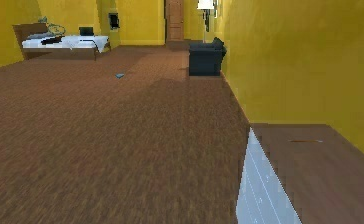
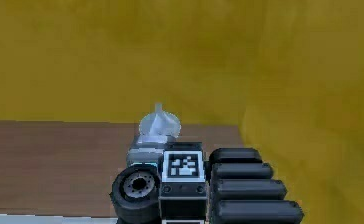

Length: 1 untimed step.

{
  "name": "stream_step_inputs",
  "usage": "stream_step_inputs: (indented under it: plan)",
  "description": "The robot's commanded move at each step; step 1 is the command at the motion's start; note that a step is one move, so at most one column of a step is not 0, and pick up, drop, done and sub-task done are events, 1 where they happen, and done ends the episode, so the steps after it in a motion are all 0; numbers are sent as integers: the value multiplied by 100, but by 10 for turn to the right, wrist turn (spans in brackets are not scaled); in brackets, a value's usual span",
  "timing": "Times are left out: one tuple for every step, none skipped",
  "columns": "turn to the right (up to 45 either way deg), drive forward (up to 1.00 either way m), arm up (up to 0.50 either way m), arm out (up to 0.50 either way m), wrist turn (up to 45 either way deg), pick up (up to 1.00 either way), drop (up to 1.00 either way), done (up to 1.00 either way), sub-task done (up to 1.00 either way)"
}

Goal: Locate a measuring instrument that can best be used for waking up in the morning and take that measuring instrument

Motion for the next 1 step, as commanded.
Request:
stream_step_inputs:
  plan:
    - [0, 0, 0, 14, 0, 0, 0, 0, 0]
